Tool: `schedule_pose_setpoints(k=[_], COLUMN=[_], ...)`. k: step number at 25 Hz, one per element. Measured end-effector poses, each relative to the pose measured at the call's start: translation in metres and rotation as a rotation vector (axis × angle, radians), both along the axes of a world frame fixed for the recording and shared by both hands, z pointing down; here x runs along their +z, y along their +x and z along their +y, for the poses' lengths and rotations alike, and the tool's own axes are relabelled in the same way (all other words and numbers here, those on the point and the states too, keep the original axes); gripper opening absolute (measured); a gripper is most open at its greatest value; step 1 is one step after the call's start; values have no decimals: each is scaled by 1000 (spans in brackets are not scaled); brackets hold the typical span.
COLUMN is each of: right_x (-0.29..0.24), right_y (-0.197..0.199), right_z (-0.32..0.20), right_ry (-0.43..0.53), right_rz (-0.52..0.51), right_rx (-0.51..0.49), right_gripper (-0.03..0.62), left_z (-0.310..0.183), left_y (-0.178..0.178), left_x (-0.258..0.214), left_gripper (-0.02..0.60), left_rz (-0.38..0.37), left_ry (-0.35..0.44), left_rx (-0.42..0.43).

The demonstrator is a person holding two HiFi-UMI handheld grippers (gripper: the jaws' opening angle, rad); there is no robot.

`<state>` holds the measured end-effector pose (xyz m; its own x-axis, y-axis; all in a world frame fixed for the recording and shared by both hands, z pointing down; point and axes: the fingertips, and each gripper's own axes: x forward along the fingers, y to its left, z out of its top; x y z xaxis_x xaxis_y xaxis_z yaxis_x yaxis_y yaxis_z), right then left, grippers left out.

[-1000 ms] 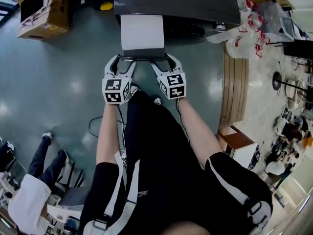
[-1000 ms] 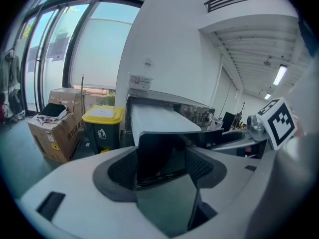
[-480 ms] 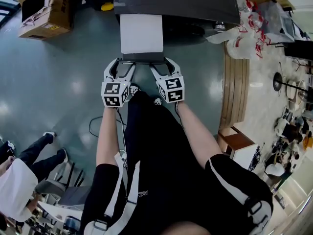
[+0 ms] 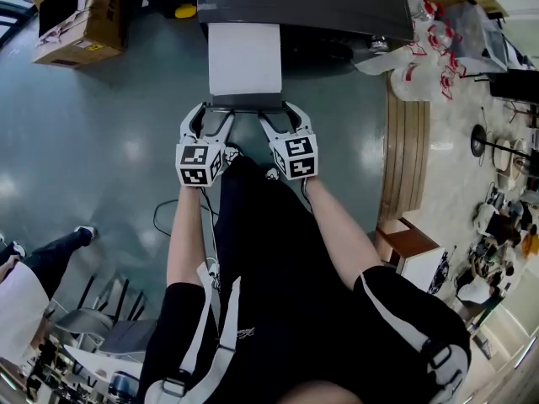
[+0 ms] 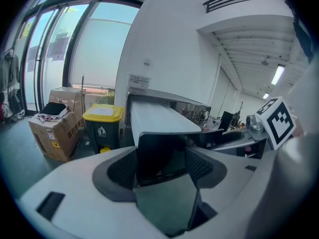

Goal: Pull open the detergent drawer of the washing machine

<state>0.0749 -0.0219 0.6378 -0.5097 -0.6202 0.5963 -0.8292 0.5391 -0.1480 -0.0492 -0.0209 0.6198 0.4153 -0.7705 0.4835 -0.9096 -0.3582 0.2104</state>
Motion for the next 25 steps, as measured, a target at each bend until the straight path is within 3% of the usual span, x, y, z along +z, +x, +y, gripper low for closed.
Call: schedule_pose_setpoints(k=[25], right_x=[2], right_y=[1], right_z=[17], right_ry=[-11], right_rz=[-5], right_rx=[-1], right_gripper=[272], left_z=[17], left_y=[1], left_x=[2], left_gripper=[295], left_rz=[-14], left_ry=[-5], left_rx=[-11])
